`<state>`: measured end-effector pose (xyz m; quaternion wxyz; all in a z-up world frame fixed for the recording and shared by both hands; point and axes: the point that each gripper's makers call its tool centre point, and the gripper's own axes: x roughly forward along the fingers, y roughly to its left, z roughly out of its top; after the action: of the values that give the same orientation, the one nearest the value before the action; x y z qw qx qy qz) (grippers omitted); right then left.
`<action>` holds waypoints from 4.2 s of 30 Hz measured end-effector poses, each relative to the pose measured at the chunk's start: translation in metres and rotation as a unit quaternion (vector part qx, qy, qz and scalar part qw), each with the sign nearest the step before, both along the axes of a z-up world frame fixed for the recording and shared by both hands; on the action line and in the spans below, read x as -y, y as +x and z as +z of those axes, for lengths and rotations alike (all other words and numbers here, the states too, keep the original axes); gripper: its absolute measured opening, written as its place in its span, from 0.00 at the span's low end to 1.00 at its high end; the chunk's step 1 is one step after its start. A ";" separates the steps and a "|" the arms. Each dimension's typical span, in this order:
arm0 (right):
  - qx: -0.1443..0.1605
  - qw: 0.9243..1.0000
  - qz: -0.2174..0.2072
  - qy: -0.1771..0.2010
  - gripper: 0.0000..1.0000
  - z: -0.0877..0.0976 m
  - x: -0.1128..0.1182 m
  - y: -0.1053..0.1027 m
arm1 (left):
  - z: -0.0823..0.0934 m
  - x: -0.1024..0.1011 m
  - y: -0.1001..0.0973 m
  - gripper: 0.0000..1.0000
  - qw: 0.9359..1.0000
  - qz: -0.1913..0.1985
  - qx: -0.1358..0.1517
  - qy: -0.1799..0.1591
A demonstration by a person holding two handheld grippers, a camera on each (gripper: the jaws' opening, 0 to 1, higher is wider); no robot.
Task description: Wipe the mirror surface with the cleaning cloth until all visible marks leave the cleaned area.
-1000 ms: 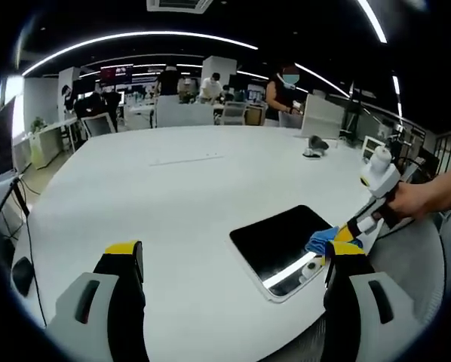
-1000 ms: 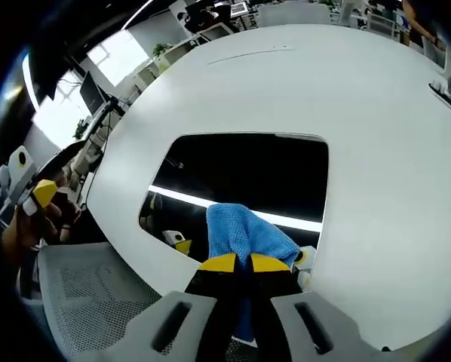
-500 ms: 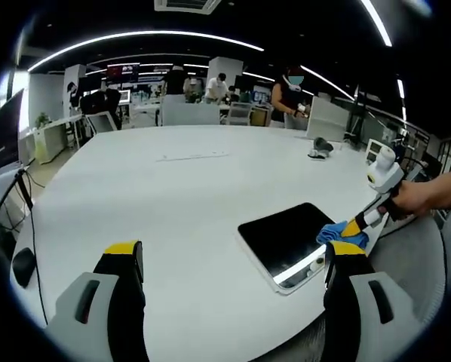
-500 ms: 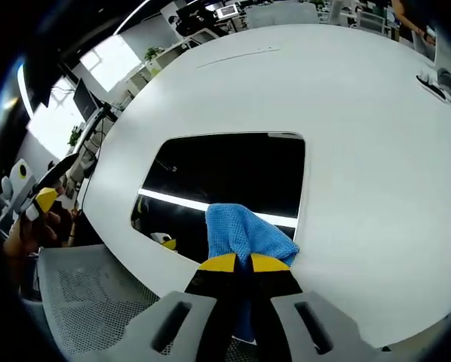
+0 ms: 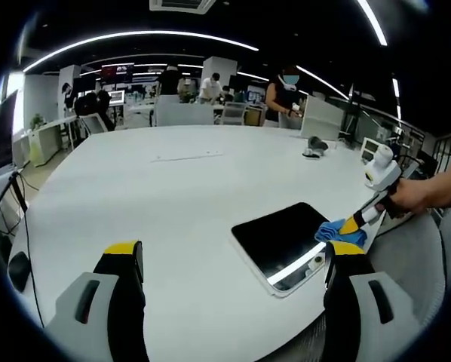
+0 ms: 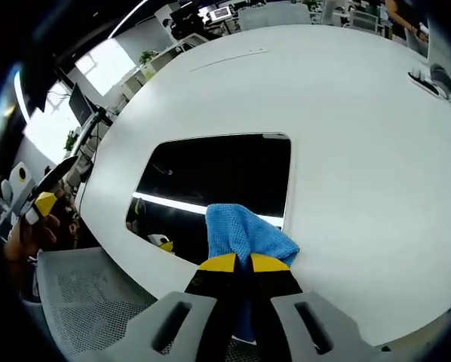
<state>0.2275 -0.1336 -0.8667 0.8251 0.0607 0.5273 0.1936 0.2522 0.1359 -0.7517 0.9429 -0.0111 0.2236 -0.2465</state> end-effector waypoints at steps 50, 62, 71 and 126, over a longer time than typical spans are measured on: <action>0.016 0.999 -0.009 -0.050 0.00 0.000 0.004 0.086 | -0.014 -0.007 0.005 0.99 1.000 -0.003 -0.010 -0.012; 0.021 0.998 -0.010 -0.056 0.00 0.000 0.005 0.103 | -0.013 -0.004 0.005 0.99 1.000 -0.006 -0.008 -0.013; 0.025 0.998 -0.012 -0.059 0.00 0.000 0.004 0.114 | -0.010 -0.001 0.008 0.99 1.000 -0.009 -0.005 -0.013; 0.046 0.995 -0.057 -0.066 0.00 0.050 0.105 0.093 | 0.008 -0.020 0.005 0.99 1.000 0.007 0.013 0.002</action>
<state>0.3202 -0.2385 -0.8170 0.8603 0.0276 0.4963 0.1134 0.2571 0.1560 -0.7437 0.9476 -0.0076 0.2118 -0.2391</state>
